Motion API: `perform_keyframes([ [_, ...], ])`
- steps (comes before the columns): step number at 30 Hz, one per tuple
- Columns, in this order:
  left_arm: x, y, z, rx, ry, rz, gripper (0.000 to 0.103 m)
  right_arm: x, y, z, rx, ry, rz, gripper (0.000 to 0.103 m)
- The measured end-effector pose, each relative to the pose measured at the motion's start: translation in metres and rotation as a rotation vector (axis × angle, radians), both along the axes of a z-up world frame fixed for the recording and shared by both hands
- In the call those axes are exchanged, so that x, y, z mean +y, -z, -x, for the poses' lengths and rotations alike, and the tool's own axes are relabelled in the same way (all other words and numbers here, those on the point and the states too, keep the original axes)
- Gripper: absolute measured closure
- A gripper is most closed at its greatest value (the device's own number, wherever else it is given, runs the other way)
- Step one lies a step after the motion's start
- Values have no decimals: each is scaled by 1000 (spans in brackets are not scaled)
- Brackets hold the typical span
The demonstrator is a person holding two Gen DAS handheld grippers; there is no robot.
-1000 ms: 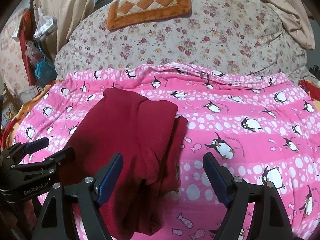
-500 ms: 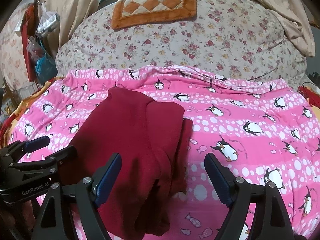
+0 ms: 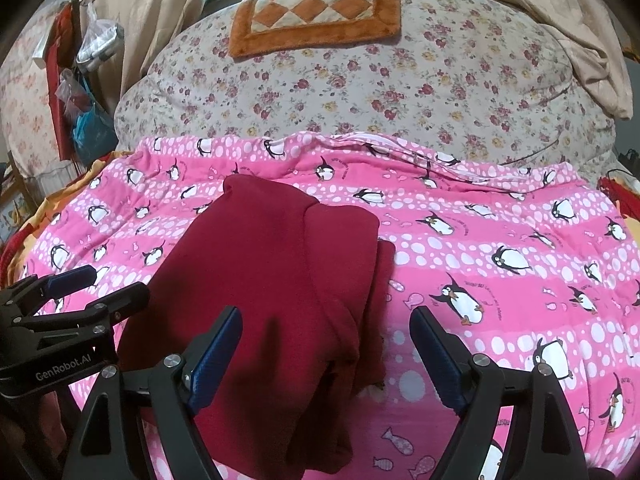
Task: Fold small clothes
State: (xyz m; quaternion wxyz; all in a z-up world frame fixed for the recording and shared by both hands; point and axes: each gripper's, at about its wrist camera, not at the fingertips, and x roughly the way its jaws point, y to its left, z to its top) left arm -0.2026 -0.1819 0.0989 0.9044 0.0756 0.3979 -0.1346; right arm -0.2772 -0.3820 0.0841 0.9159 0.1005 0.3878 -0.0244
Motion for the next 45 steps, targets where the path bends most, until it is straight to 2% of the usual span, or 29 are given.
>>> perform_keyframes([
  [45,-3,6,-3,-2,-19,14,23,1,8,-3,10,4,2,19],
])
